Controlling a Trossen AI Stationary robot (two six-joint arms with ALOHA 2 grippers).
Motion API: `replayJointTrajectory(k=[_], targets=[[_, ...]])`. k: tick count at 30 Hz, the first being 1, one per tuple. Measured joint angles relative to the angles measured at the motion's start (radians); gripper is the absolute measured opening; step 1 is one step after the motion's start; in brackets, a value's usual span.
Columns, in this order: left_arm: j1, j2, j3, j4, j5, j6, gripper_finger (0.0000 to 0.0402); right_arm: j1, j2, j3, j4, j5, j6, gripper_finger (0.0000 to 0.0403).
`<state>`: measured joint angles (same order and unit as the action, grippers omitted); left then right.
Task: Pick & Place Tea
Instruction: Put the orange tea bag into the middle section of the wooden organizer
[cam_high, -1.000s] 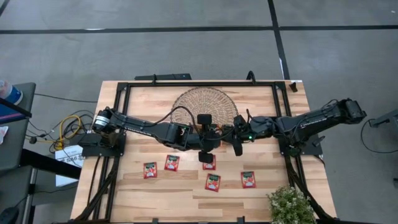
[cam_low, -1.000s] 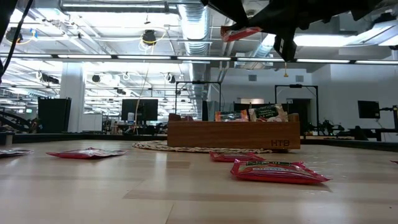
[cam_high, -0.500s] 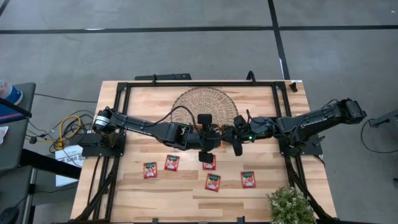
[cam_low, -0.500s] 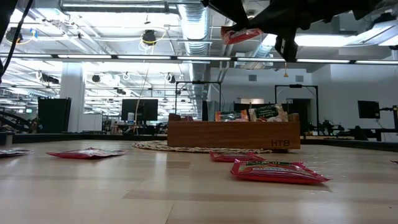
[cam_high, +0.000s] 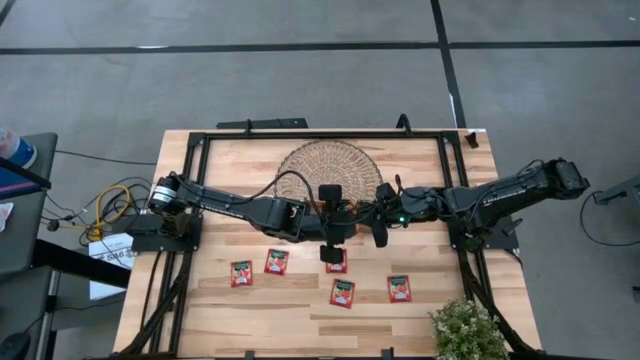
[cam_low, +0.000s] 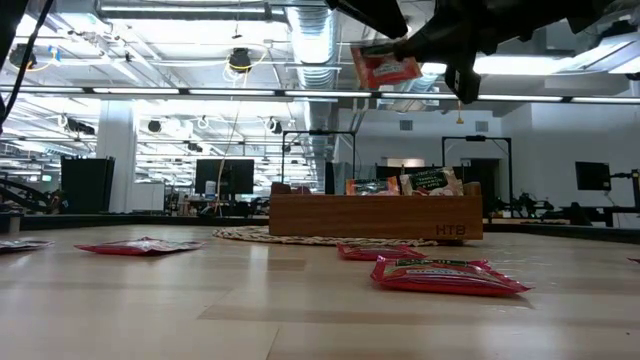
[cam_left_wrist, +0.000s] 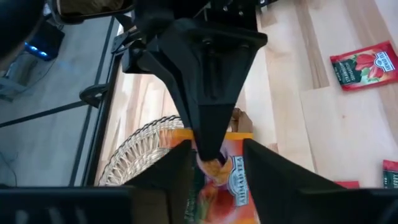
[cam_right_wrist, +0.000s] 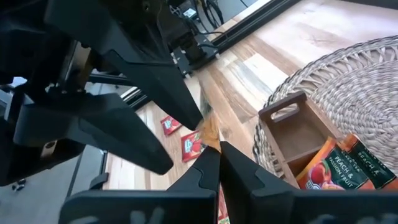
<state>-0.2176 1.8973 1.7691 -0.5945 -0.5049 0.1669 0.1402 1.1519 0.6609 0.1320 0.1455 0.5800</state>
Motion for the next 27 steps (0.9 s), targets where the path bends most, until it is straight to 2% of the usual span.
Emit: replayJointTrajectory(k=[5,9,12,16,19,23,27], targets=[[-0.002,-0.004,0.0,-0.008,-0.008,0.001,0.0169,0.0,0.0,0.0,-0.007,0.013,0.0,0.0],[-0.007,-0.025,0.0,-0.048,-0.085,0.001,0.0174,0.0,0.0,0.0,-0.038,0.041,0.006,0.0],[-0.007,-0.047,0.0,-0.122,-0.11,-0.007,0.0174,0.0,0.0,0.0,-0.048,0.073,0.004,0.0],[-0.007,-0.079,0.0,-0.264,-0.107,-0.09,0.0174,-0.012,0.022,0.001,-0.045,0.108,-0.002,0.0],[0.001,-0.097,0.0,-0.382,-0.069,-0.178,0.0174,-0.026,0.076,0.001,-0.012,0.104,0.003,0.0],[0.023,-0.108,0.0,-0.505,0.053,-0.272,0.0174,-0.031,0.187,-0.001,0.059,0.098,-0.002,0.0],[0.029,-0.114,-0.015,-0.511,0.085,-0.313,0.0174,-0.032,0.248,0.001,0.092,0.151,-0.018,0.0]])
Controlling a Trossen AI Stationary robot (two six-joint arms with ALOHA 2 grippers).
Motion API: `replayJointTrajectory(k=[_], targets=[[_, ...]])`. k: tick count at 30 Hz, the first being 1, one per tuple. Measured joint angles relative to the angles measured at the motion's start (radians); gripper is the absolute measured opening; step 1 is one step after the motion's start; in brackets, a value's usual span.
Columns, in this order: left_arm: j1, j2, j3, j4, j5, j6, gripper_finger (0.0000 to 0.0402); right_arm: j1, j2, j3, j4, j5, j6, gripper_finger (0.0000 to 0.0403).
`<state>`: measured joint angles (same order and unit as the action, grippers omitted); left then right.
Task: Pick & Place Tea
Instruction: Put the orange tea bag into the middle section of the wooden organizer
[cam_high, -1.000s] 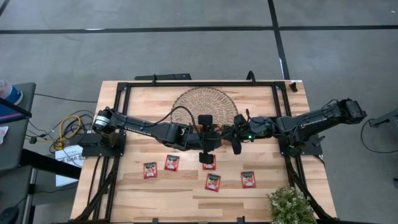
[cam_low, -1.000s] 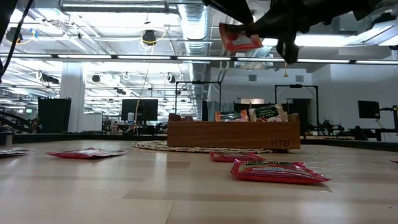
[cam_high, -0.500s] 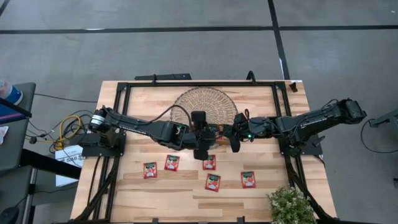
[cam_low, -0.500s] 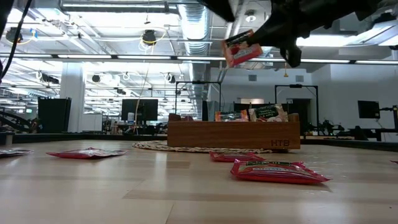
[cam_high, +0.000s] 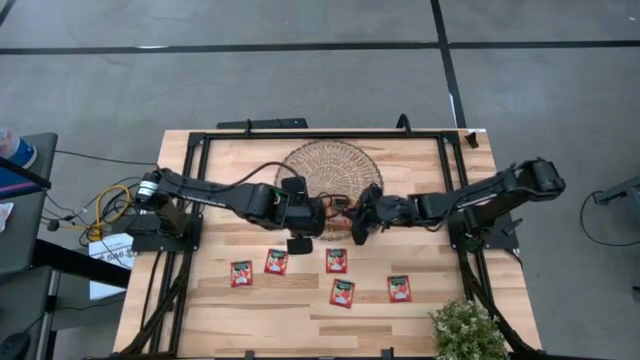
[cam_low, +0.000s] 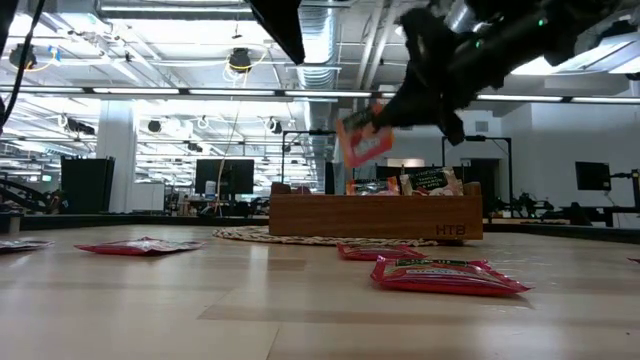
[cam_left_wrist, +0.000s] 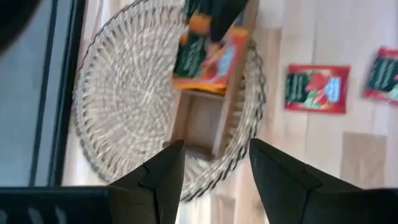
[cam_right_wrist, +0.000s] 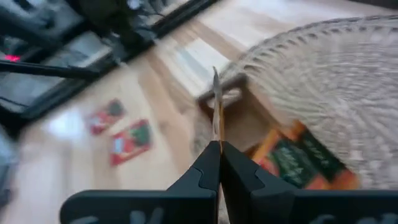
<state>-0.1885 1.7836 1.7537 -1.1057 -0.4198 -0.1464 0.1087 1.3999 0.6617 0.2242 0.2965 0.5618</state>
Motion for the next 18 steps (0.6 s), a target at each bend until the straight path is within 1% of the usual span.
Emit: replayJointTrajectory(k=[3,6,11,14,18], targets=[[-0.002,-0.029,-0.066,0.068,0.013,-0.002,0.0174,0.0,0.019,-0.002,-0.032,0.047,-0.014,0.0],[-0.001,-0.099,-0.185,0.214,0.044,-0.004,0.0174,0.0,0.027,-0.001,-0.043,0.078,-0.018,0.0],[0.001,-0.279,-0.416,0.472,0.1,-0.042,0.0174,-0.002,0.029,-0.001,-0.045,0.106,-0.047,0.0],[0.002,-0.394,-0.531,0.576,0.125,-0.082,0.0174,-0.007,0.029,-0.004,-0.038,0.106,-0.05,0.0],[0.002,-0.528,-0.664,0.711,0.156,-0.11,0.0174,-0.007,0.03,-0.048,0.006,0.122,-0.047,0.0]])
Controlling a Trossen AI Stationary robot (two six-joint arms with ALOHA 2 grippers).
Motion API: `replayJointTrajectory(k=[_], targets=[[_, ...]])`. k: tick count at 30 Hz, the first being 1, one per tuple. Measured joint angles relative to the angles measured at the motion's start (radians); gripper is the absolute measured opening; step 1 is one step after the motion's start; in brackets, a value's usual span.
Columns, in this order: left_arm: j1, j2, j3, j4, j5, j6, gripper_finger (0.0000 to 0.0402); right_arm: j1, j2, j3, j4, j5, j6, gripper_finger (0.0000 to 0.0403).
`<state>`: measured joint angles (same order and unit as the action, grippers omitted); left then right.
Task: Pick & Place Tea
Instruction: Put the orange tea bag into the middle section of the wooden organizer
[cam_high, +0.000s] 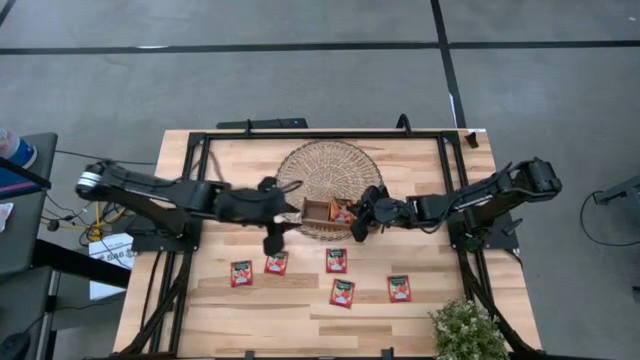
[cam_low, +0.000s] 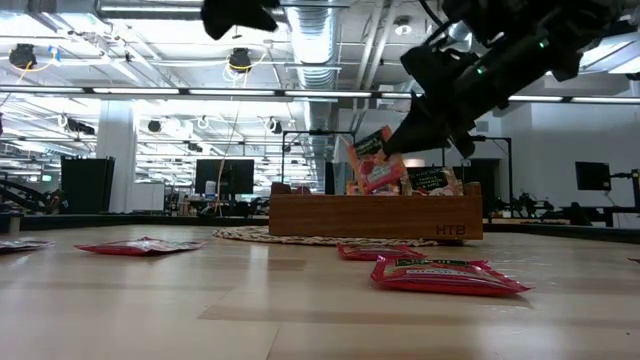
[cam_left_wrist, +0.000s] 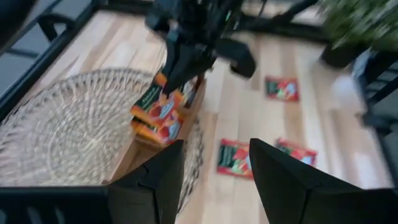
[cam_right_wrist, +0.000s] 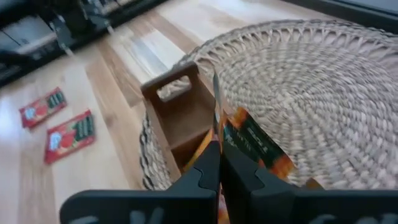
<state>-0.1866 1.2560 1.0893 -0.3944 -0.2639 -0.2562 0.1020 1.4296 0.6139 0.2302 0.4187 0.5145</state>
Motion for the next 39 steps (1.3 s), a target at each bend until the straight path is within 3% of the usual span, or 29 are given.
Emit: replayJointTrajectory(k=[10,16,21,39], targets=[[0.001,-0.251,-0.285,0.317,0.005,-0.049,0.0174,-0.006,0.0,-0.032,0.116,0.0,-0.012,0.0],[0.002,-0.364,-0.407,0.434,0.006,-0.097,0.0174,-0.004,0.082,-0.031,0.194,0.0,0.008,0.0],[0.002,-0.41,-0.434,0.429,0.006,-0.113,0.0174,-0.006,0.147,-0.03,0.257,0.001,0.009,0.0],[0.002,-0.413,-0.434,0.411,0.025,-0.119,0.0174,0.008,0.148,-0.028,0.212,0.009,0.001,0.0]])
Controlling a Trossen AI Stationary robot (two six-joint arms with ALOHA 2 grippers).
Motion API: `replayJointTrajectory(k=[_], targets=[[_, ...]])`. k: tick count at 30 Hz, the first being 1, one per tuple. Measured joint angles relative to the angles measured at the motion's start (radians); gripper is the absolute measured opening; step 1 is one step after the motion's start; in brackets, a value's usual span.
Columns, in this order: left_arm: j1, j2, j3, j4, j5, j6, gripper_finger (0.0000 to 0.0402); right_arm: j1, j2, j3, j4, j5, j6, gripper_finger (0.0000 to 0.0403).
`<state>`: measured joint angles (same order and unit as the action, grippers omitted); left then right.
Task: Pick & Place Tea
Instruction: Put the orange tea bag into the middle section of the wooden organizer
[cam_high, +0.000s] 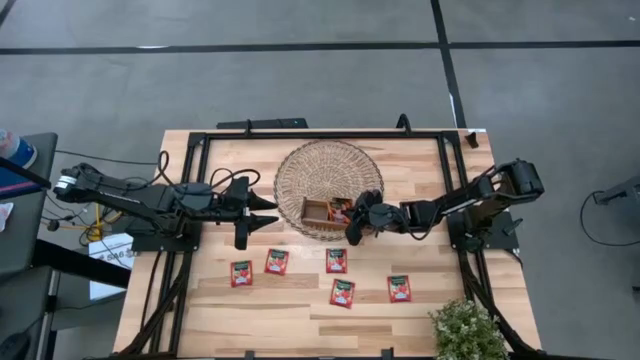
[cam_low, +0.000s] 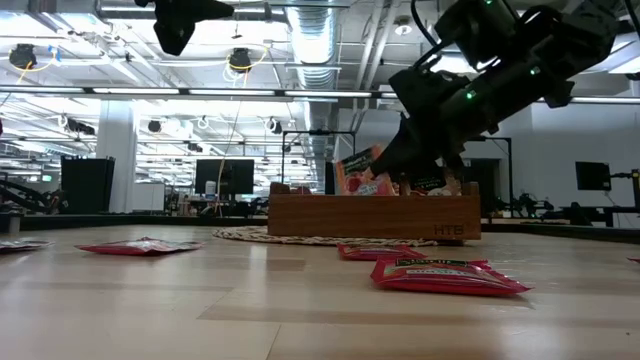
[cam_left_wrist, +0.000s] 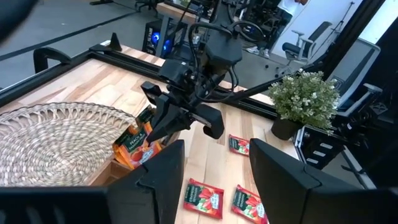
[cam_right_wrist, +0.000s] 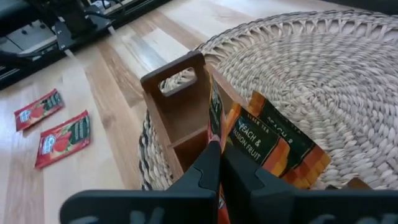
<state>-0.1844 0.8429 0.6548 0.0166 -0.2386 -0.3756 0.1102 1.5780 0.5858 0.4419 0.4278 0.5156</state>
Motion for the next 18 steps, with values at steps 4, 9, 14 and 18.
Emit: replayJointTrajectory(k=[4,9,14,18], targets=[[0.0,0.0,0.0,0.0,0.0,0.0,0.0174,0.003,0.0,0.0,0.0,0.018,0.0,0.0],[0.0,0.0,0.0,-0.003,0.0,-0.003,0.0174,0.003,0.0,0.0,-0.011,0.013,0.0,0.0],[0.0,0.0,0.0,-0.004,0.0,-0.005,0.0174,0.0,0.0,0.0,-0.031,-0.01,-0.001,0.0],[0.0,0.0,0.0,-0.004,0.0,-0.007,0.0174,-0.001,0.0,0.0,-0.031,-0.027,-0.016,0.0]])
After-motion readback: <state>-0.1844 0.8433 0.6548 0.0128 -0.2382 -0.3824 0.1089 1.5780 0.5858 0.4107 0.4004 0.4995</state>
